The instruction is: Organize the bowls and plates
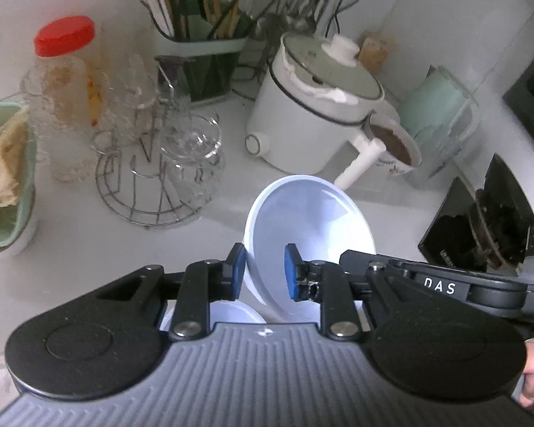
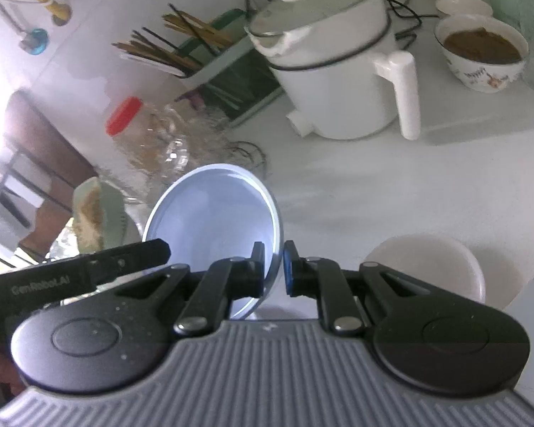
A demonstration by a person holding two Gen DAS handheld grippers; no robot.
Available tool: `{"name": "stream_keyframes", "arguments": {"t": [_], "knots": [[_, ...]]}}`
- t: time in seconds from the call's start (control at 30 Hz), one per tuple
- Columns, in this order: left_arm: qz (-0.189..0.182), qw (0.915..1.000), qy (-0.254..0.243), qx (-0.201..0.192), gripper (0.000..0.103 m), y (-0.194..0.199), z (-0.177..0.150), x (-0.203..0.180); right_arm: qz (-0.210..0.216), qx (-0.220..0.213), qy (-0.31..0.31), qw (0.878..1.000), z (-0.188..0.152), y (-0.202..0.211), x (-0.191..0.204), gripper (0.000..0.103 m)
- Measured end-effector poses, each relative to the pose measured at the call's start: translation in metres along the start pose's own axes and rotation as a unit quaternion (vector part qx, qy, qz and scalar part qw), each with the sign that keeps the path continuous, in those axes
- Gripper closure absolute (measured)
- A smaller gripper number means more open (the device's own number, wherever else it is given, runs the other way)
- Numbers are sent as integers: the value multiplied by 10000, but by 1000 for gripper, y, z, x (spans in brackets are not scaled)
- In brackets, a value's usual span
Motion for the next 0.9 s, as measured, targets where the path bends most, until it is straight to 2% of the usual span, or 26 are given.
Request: {"name": "stream_keyframes", "arguments": {"t": [0.17, 0.37, 0.63, 0.9], "knots": [[47, 9995, 188, -261, 77, 29, 6, 6, 218, -54, 162, 9996, 4, 8, 20, 90], [210, 9984, 403, -329, 77, 45, -4, 18, 418, 109, 515, 9977, -3, 4, 37, 89], [626, 9942, 827, -279, 77, 47, -35, 44, 611, 848, 945, 9900, -32, -18, 46, 89], [1044, 9902, 928, -13, 77, 29, -65, 60, 512, 1360, 1104, 9832, -64, -42, 43, 88]]}}
Point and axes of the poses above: each gripper's, at about its wrist camera, not at the fingertips, and y roughly against the way its jaws point, x to its left, z to its top, the point moved 7 cm from there along -y, roughly the way its jaws point, and after that the axes turned 11 degrees about -x, right-handed, at the moved point
